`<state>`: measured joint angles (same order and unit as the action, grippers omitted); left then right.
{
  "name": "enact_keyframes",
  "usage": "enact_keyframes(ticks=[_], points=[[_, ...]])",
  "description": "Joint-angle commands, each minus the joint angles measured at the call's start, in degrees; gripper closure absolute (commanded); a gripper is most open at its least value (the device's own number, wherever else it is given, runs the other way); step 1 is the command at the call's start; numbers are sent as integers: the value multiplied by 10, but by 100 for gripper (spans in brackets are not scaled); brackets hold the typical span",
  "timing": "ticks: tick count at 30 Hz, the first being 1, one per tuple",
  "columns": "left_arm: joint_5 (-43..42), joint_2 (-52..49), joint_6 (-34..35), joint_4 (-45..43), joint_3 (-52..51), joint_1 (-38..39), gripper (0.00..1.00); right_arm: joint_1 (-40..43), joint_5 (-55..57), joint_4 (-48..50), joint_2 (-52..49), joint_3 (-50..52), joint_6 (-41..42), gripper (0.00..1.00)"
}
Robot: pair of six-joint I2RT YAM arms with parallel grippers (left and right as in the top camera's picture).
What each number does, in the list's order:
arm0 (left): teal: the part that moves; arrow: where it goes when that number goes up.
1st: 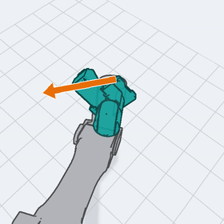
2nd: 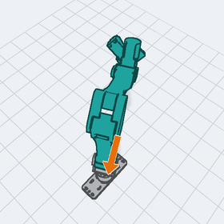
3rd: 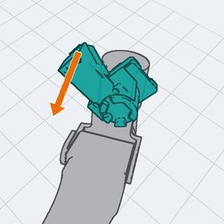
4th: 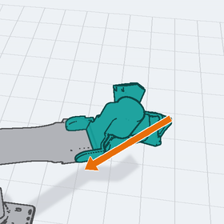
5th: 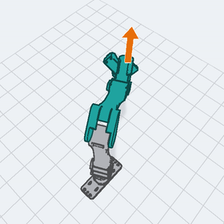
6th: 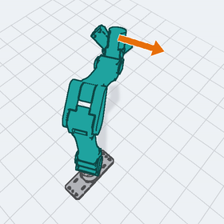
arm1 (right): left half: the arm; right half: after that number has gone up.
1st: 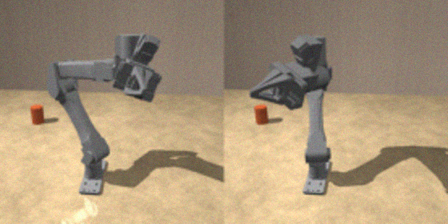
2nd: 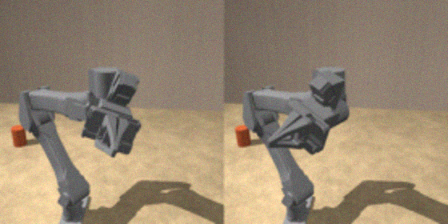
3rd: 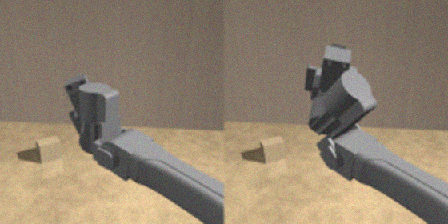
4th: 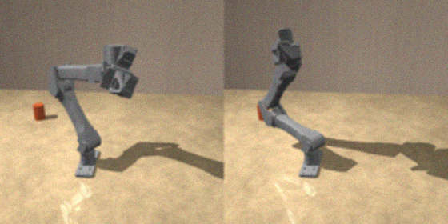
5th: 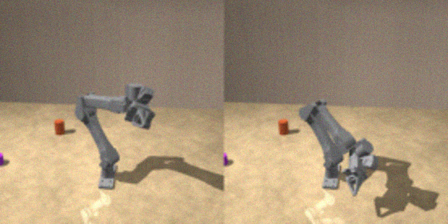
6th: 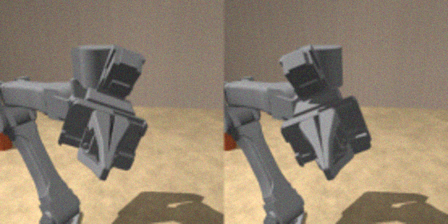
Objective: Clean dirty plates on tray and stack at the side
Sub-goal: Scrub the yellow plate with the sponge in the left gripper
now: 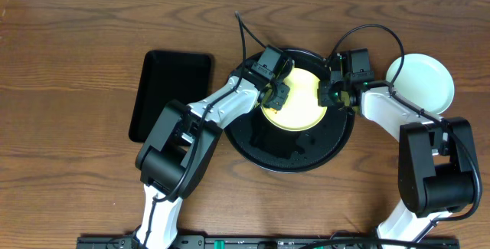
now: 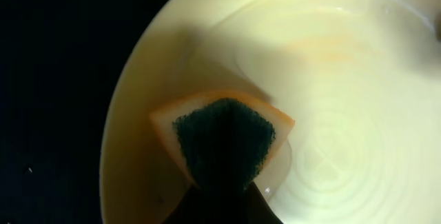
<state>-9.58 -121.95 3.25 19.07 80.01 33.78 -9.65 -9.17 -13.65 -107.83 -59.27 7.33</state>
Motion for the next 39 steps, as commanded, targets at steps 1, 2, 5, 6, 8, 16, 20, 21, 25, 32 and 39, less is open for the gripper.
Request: enact_keyframes(ticks=[1, 2, 5, 6, 8, 16, 20, 21, 25, 32, 39], points=[[-18, -97, 33, 70, -83, 7, 92, -5, 12, -9, -21, 9, -1, 99], [-18, -97, 46, 72, -83, 7, 93, -5, 12, -9, -21, 9, -1, 99], [-19, -97, 66, 73, -86, 7, 92, -5, 12, -9, -21, 9, -1, 99], [-20, -97, 75, 73, -89, 7, 92, -5, 12, -9, -21, 9, -1, 99], [-20, -97, 85, 71, -94, 7, 93, -5, 12, -9, -21, 9, -1, 99], [-65, -97, 113, 48, -115, 29, 92, -5, 12, -9, -21, 9, -1, 99], [-114, -97, 135, 38, -115, 35, 92, -5, 12, -9, -21, 9, -1, 99], [-131, -96, 136, 27, -114, 35, 92, -5, 12, -9, -21, 9, -1, 99], [-155, -70, 151, -5, -100, 19, 92, -5, 11, -9, -21, 9, -1, 99], [-155, 102, 175, -50, -50, -49, 92, -6, 11, -9, -21, 9, -1, 99], [-82, 242, 163, -36, -50, -70, 92, -6, 9, -9, -21, 9, -1, 99]])
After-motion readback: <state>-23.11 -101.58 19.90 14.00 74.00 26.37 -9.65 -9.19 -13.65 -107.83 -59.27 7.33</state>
